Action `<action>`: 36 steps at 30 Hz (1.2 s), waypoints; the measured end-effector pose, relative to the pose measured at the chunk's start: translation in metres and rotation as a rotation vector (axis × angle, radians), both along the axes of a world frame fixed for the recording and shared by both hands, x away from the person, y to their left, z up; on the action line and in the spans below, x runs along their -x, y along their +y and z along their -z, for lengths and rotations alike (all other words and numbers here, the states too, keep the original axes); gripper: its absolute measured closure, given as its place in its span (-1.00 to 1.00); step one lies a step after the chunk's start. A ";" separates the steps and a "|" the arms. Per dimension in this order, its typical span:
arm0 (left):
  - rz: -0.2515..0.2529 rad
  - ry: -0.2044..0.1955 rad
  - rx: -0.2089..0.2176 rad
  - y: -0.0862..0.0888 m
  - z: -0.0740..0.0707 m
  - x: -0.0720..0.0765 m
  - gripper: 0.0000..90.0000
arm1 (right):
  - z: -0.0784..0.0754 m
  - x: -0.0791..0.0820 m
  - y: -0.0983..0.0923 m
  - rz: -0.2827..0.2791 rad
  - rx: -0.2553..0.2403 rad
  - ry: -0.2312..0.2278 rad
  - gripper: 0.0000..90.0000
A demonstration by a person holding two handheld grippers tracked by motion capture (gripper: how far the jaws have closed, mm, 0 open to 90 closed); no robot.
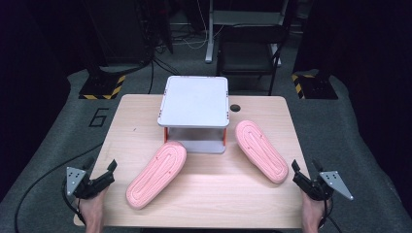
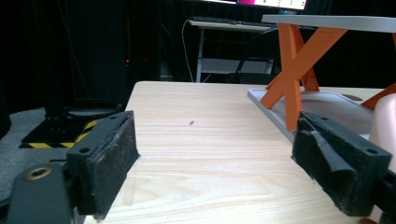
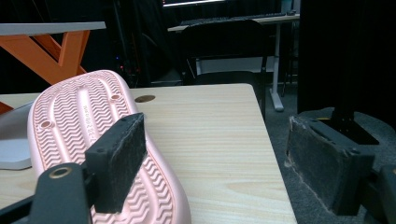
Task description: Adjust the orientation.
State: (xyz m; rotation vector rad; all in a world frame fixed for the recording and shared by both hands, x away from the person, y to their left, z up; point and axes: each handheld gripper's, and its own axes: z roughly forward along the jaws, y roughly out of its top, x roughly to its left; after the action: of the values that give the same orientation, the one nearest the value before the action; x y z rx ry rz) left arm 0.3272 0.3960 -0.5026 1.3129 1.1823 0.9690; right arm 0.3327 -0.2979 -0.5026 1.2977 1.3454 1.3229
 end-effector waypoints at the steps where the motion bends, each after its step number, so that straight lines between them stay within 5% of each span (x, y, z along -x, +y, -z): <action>1: 0.007 -0.001 -0.003 -0.002 -0.001 0.001 -0.71 | 0.000 0.000 0.000 -0.002 0.003 0.002 -0.55; 8: 0.048 -0.002 0.001 -0.011 -0.006 0.000 -0.71 | 0.000 -0.002 0.001 -0.003 0.006 0.003 -0.55; 14: 0.135 -0.009 -0.013 -0.033 -0.015 -0.002 -0.67 | 0.001 -0.002 0.001 -0.004 0.003 0.003 -0.55; 22: 0.220 0.033 -0.100 -0.066 -0.014 -0.007 -0.68 | 0.000 -0.001 0.001 -0.004 -0.001 0.003 -0.55; 31: 0.274 0.101 -0.187 -0.081 -0.008 -0.011 -0.68 | 0.001 -0.002 0.001 0.001 0.003 0.006 -0.55; 35: 0.287 0.153 -0.258 -0.089 -0.004 -0.014 -0.67 | 0.001 -0.002 0.001 -0.001 0.007 0.007 -0.55; 36: 0.290 0.149 -0.245 -0.090 -0.004 -0.014 -0.67 | 0.001 -0.002 0.001 -0.001 0.003 0.007 -0.55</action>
State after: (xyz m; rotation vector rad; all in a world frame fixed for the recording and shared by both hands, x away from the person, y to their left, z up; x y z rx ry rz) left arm 0.3415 0.3063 -0.4989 1.7242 0.9682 0.8329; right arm 0.3346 -0.2966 -0.5034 1.3008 1.3529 1.3181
